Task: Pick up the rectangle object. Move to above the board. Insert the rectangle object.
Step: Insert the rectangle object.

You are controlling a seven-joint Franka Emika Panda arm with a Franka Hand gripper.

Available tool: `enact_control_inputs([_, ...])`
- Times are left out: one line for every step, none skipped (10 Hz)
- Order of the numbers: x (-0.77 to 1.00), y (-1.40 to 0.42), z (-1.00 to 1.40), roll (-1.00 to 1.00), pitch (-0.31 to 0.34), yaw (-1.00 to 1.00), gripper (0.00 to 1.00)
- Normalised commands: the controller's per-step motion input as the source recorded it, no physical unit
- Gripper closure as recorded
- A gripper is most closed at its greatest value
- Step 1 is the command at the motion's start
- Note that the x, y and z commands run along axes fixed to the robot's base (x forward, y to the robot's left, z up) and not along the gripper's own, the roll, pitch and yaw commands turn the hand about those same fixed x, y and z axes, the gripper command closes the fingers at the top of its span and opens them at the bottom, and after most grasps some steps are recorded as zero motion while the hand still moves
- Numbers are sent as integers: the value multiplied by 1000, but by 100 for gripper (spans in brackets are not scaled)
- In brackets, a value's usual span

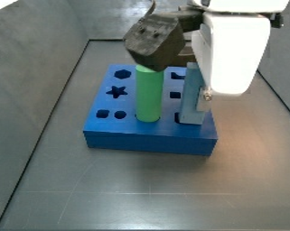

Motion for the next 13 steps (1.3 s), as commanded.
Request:
enact_control_inputs([-229, -157, 66, 1000, -206, -97, 100])
enact_control_inputs([-277, -169, 77, 977, -251, -69, 100])
enact_control_inputs([-97, 0, 0, 23, -123, 0, 100])
enact_control_inputs([0, 0, 3, -46, -26, 0, 100])
enact_control_inputs([0, 117, 31, -217, 0, 0, 100])
enact_control_inputs([583, 406, 157, -514, 469, 0, 100])
enact_control_inputs([80, 34, 17, -46, 23, 0, 100])
enact_control_inputs([0, 0, -60, 0, -20, 26, 100])
enact_control_inputs([-60, -191, -180, 6, -443, 451, 100])
enact_control_inputs([0, -40, 0, -3, -166, 311, 100])
enact_control_inputs([0, 0, 0, -11, 0, 0, 100])
enact_control_inputs([63, 231, 0, -277, 9, 34, 100])
enact_control_inputs([0, 0, -34, 0, -14, 0, 100])
